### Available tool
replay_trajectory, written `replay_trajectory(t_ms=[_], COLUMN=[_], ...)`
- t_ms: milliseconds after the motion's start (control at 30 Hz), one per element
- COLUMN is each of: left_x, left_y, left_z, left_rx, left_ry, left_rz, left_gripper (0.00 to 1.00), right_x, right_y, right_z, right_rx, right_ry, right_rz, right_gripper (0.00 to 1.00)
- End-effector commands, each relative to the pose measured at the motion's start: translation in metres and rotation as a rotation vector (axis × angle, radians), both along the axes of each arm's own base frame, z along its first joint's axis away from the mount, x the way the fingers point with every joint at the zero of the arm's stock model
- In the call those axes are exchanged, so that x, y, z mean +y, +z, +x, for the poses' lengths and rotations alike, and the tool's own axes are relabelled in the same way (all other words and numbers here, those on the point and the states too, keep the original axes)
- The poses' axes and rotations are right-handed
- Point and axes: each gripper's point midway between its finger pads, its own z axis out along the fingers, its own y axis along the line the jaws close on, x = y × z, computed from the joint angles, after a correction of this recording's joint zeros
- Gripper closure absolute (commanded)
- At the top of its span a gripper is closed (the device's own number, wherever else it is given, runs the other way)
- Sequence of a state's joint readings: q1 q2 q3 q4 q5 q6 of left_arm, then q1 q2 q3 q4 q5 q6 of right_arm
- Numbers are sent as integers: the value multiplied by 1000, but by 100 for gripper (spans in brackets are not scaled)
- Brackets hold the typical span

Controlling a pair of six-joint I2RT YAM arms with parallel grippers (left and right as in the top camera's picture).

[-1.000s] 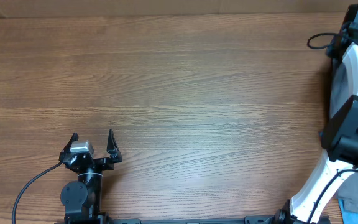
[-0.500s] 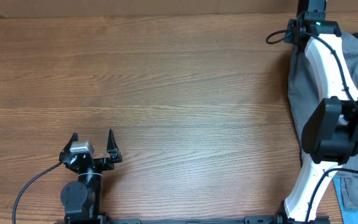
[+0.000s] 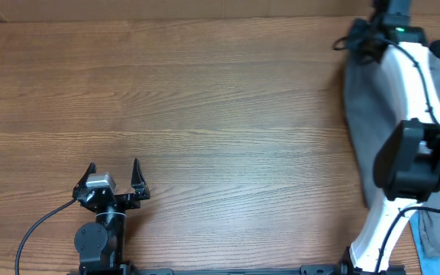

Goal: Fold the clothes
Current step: 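Drag the grey shorts left to the table center with the right gripper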

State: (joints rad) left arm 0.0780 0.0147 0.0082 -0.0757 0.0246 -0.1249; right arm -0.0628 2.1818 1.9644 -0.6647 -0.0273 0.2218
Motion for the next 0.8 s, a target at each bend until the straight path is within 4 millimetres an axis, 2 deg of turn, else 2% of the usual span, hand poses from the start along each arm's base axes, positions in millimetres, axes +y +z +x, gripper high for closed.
replay_trajectory(t_ms=[0, 67, 133, 267, 367, 433, 500, 600, 633, 667, 700, 767], left_x=[-1, -1, -1, -1, -1, -1, -1, -1, -1, -1, -1, -1], left_y=[0, 0, 0, 0, 0, 0, 0, 0, 0, 0, 0, 0], left_z=[0, 0, 0, 0, 0, 0, 0, 0, 0, 0, 0, 0], left_rx=[-5, -5, -5, -5, -5, -5, -5, -5, -5, -5, -5, -5], left_ry=[0, 0, 0, 0, 0, 0, 0, 0, 0, 0, 0, 0], left_rz=[-2, -2, -2, -2, -2, -2, -2, -2, -2, -2, -2, -1], left_gripper=[0, 0, 0, 0, 0, 0, 0, 0, 0, 0, 0, 0], right_x=[129, 187, 249, 361, 427, 457, 471, 475, 472, 466, 456, 421], right_y=[3, -3, -5, 0, 1, 0, 1, 17, 25, 33, 43, 65], right_z=[11, 6, -7, -57, -104, -130, -142, -141, -138, -133, -126, -107], right_rx=[-43, -44, -43, -23, 3, 13, 0, -45, -57, -69, -83, -105], right_ry=[206, 288, 389, 572, 702, 760, 772, 792, 797, 789, 763, 659], right_rz=[190, 238, 288, 360, 370, 363, 339, 309, 293, 268, 227, 126], right_gripper=[96, 96, 96, 96, 96, 95, 79, 73, 63, 42, 30, 13])
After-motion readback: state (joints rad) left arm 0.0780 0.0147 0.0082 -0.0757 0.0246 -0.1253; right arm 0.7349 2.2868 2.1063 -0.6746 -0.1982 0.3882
